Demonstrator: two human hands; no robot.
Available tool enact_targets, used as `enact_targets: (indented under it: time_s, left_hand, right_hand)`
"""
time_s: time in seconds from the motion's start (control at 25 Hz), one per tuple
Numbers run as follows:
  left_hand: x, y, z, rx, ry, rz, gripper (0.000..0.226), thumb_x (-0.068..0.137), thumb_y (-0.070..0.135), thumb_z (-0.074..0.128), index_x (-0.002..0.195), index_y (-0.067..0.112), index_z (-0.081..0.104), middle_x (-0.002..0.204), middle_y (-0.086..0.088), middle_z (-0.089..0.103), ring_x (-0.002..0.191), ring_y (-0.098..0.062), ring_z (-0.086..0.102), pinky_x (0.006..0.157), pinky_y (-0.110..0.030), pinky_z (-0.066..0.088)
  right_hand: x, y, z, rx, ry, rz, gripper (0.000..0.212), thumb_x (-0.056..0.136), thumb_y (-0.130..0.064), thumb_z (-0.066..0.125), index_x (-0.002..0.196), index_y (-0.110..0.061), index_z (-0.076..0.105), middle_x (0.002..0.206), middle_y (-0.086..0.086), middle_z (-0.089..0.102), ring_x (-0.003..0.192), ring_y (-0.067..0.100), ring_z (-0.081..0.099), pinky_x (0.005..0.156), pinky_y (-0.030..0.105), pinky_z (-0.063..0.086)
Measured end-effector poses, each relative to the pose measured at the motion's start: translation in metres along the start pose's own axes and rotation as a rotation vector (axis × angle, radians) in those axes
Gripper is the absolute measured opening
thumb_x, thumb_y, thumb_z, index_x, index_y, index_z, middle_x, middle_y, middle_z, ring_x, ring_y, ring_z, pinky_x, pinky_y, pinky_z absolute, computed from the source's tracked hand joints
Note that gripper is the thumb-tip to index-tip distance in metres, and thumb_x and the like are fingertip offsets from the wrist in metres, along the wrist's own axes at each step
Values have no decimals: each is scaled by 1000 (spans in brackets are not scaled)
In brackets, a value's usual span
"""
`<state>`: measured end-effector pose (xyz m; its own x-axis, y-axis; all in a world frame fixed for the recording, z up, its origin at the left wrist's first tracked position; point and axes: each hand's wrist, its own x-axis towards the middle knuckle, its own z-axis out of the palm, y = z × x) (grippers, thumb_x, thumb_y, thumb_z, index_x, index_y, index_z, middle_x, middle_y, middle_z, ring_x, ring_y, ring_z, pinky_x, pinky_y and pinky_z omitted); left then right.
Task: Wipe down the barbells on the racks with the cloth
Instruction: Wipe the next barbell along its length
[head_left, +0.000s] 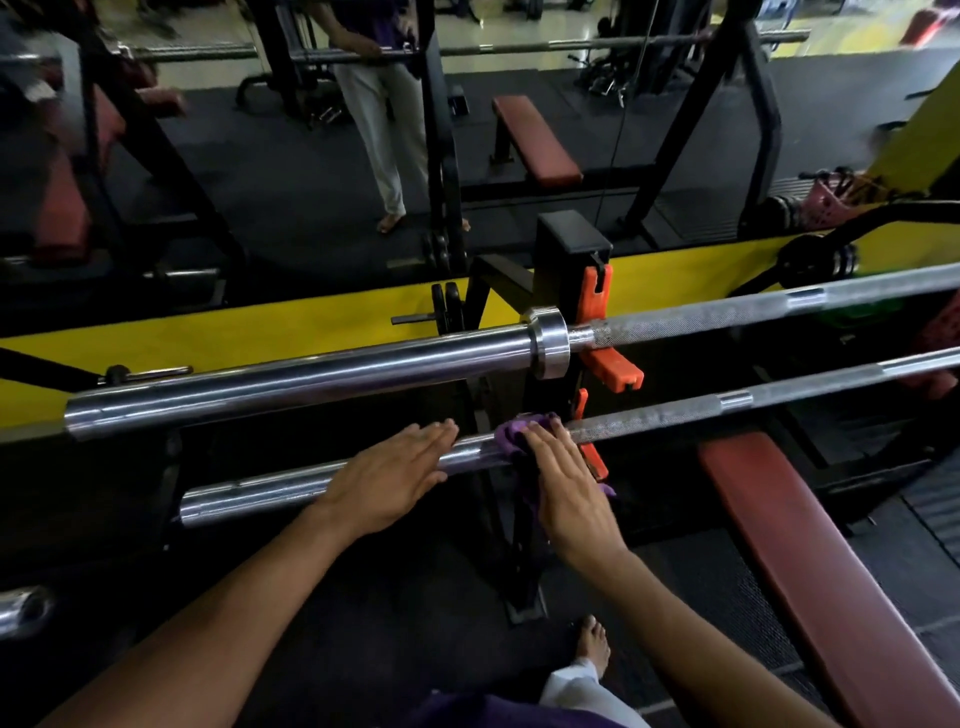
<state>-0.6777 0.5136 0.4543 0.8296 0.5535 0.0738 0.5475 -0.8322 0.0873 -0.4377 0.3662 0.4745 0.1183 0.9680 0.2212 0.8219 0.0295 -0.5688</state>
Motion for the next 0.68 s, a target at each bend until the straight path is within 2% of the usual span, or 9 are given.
enact_targets:
  time_s: [0.08,0.16,0.24,0.32,0.4,0.48,0.6,0.68]
  left_hand:
    - [-4,1,5,0,28,6,64,103,46,29,155,10,37,156,-7,44,139,-16,49,118,-39,27]
    - [-3,-1,3,-17,19,-2,66,103,48,27,157,11,34,159,-6,40,141,-15,45,120,-37,26]
    - [-3,-3,1,-34,1,1,69,105,54,16,157,12,32,159,-5,39,142,-15,45,121,-35,26]
    - [-2,-1,3,-23,-6,-16,69,106,54,12,157,13,32,158,-3,40,140,-14,46,120,-35,26]
    - [-6,-2,7,-6,18,-27,65,106,50,22,157,11,32,159,-3,37,142,-14,44,121,-35,27]
    - [-6,-2,9,8,9,-10,64,106,46,25,157,9,31,160,-6,35,143,-15,42,121,-36,28]
    - [-2,-3,7,38,-26,-4,67,107,51,14,158,10,28,160,-3,31,144,-14,41,121,-35,23]
    - [-2,0,6,62,0,-12,65,105,50,26,158,12,28,159,0,31,143,-10,39,120,-34,20]
  right_hand:
    - [2,1,12,-28,-5,-15,52,104,-26,34,154,-15,35,162,0,31,156,14,5,125,37,16]
    - [10,1,13,-17,8,-2,50,104,-20,41,154,-17,35,160,-1,35,155,16,12,125,35,18]
    - [26,-2,8,-32,3,18,47,103,-19,46,149,-18,38,150,-1,46,148,22,30,117,39,34]
    - [51,-10,-2,-133,-31,80,42,101,-22,46,142,-19,41,134,1,56,131,27,50,99,42,49]
    - [78,-29,-7,-316,-169,75,50,98,-21,47,146,-15,35,130,7,58,120,33,57,91,45,49]
    - [104,-37,-5,-452,-341,70,60,98,-23,47,153,-11,28,137,14,56,122,37,56,96,46,46]
    - [149,-30,3,-403,-586,192,53,94,-37,47,141,-13,50,143,12,53,133,32,49,108,43,42]
    - [174,-18,8,-426,-743,175,35,93,-34,51,121,-15,62,127,8,63,123,27,57,102,37,47]
